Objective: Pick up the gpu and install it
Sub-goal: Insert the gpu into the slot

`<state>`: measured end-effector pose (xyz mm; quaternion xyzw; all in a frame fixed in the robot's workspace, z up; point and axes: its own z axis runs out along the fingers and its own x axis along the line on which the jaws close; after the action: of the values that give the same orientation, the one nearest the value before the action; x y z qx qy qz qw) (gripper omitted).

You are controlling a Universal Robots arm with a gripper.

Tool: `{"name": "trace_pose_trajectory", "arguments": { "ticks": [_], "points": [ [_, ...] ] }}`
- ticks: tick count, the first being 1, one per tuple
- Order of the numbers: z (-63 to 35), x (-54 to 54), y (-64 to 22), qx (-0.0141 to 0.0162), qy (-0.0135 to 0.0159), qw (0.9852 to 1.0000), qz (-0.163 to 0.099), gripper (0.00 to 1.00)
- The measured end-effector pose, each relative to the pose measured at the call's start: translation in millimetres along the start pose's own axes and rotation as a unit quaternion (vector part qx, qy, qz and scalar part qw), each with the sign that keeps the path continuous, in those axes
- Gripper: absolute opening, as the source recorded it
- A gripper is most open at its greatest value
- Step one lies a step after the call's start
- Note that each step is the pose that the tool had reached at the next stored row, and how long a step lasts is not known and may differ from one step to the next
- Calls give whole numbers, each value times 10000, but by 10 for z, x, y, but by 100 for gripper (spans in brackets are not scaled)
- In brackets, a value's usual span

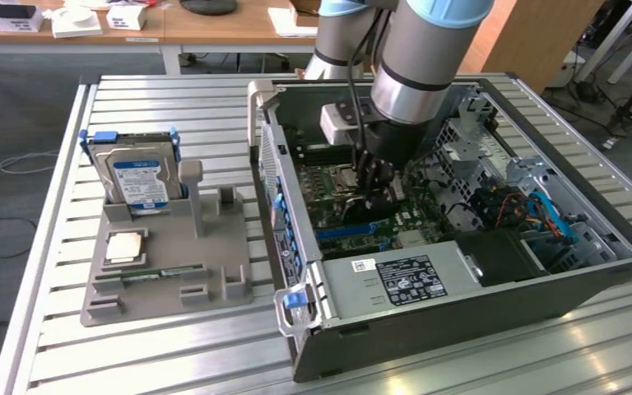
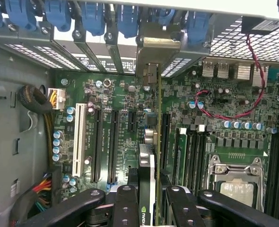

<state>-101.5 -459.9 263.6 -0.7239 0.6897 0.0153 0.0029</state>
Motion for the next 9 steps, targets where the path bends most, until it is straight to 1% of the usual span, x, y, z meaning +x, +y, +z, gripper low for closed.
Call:
{"name": "trace_pose_trajectory", "arguments": {
  "ticks": [5, 9],
  "points": [
    [4, -1, 18, 9, 0, 10000, 0, 27],
    [5, -2, 34, 24, 1, 10000, -1, 27]
  ]
}}
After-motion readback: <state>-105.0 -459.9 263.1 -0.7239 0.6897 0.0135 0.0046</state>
